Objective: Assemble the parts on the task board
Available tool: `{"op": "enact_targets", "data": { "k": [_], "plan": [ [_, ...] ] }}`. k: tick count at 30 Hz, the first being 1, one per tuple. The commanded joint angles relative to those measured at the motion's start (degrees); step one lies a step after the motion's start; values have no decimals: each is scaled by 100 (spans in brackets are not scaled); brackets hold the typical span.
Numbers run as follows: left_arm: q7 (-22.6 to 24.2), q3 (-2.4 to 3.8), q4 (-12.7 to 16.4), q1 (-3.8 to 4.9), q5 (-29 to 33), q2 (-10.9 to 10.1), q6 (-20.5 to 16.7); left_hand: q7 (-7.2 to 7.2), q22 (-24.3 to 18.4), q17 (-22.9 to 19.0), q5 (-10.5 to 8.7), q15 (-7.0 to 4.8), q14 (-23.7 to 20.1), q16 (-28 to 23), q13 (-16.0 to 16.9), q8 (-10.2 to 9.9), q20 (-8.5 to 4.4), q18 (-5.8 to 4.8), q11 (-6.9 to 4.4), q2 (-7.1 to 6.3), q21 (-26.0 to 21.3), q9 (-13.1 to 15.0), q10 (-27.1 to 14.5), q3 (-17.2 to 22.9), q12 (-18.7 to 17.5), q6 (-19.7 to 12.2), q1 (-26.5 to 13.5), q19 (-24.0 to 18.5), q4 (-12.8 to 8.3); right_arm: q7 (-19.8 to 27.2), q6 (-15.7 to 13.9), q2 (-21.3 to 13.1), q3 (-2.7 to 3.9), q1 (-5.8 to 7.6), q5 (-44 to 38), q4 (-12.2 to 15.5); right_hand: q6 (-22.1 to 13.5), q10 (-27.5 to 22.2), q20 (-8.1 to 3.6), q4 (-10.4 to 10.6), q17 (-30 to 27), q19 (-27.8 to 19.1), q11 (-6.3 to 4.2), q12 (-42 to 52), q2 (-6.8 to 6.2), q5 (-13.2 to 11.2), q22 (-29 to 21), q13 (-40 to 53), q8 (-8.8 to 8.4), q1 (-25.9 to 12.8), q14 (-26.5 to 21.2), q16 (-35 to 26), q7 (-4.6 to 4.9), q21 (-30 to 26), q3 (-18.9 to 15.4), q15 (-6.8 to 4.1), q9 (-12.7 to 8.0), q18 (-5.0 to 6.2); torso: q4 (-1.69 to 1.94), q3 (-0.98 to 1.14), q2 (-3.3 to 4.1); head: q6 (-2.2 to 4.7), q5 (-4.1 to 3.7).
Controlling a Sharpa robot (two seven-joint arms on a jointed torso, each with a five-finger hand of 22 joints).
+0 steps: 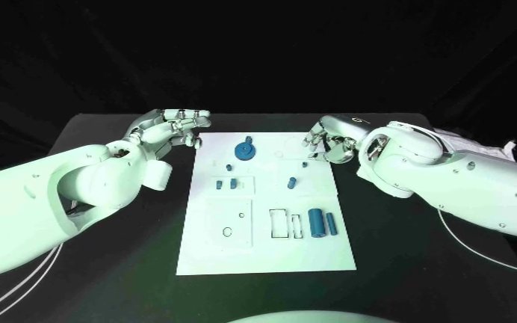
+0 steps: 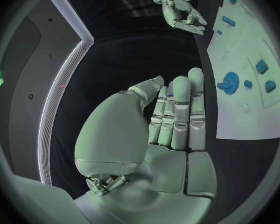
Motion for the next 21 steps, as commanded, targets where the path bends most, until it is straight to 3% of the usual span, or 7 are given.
{"op": "enact_targets", "data": {
  "k": [1,3,7,11,16,21],
  "plan": [
    [474,-3,142,-25,649,-93,95,-28,-13,-11,15,4,-18,-12,12,41,-4,65,-12,26,-49,-9,-30,-61,29,3,-44,-43,1,-516,429,69,-3,-3,-1103,-6,-12,-23,31,19,-20,27,19,-36,-70,-41,-3,-61,-37,-27,63,-34,35,1,30,31,-7,-64,-35,-10,17,26,-26],
    [498,-7,192,-35,635,-142,108,-26,-18,-15,15,5,-22,-13,14,42,-3,64,-11,28,-56,-10,-37,-74,37,0,-46,-43,3,-562,447,112,-5,-3,-1172,-16,-14,-30,36,26,-30,27,26,-58,-84,-50,-4,-96,-49,-43,61,-45,39,-1,37,36,-8,-64,-45,-18,19,16,-32],
    [552,-12,233,-47,622,-184,119,-26,-23,-19,15,5,-26,-14,16,44,-2,64,-10,31,-64,-10,-42,-88,45,-2,-49,-44,5,-611,519,203,-24,-9,-1252,-56,-10,-43,42,30,-38,25,30,-93,-91,-56,-9,-156,-63,-53,60,-55,33,-6,60,43,-8,-62,-16,-44,12,-11,-35],
    [583,-13,247,-62,645,-186,127,-27,-33,-26,17,6,-31,-14,20,50,-1,64,-11,43,-77,-11,-49,-110,62,-2,-52,-43,10,-597,647,304,-64,-17,-1262,-121,31,-10,15,35,-44,24,-27,-127,-68,-64,-14,-259,-67,-59,65,-64,-52,-14,122,-4,-2,-55,6,-59,19,-33,-30],
    [594,-14,263,-86,653,-186,122,-23,-47,-35,18,8,-37,-13,26,54,1,63,-8,54,-97,-12,-68,-144,84,-10,-62,-40,18,-556,783,385,-97,-41,-1243,-196,72,27,-18,29,-43,27,-54,-150,-38,-50,-11,-338,-66,-53,72,-67,-84,-15,184,-30,3,-56,43,-87,21,-55,-41],
    [594,-14,270,-104,655,-185,100,-17,-54,-40,19,10,-40,-12,27,53,2,63,-4,56,-106,-15,-85,-161,92,-22,-61,-38,18,-526,862,435,-114,-55,-1230,-241,100,57,-29,25,-40,29,-61,-158,-26,-45,-10,-378,-62,-53,77,-66,-94,-15,215,-35,7,-58,51,-72,23,-68,-34]
  ]
}}
